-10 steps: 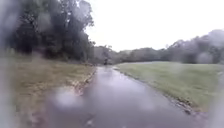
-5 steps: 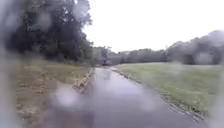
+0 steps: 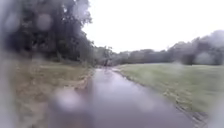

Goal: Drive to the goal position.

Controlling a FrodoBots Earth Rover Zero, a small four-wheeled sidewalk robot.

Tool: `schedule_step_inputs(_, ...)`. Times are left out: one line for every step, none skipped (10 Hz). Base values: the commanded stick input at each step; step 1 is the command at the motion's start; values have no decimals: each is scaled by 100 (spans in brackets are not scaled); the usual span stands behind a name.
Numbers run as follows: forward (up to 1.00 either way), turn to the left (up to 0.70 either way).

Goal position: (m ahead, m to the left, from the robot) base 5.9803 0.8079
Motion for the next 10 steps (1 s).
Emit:
schedule_step_inputs(85, 2)
schedule_step_inputs(85, 2)
schedule_step_inputs(85, 2)
schedule_step_inputs(85, 2)
schedule_step_inputs(85, 2)
schedule_step_inputs(85, 2)
schedule_step_inputs(85, 2)
schedule_step_inputs(85, 2)
schedule_step_inputs(85, 2)
schedule_step_inputs(85, 2)
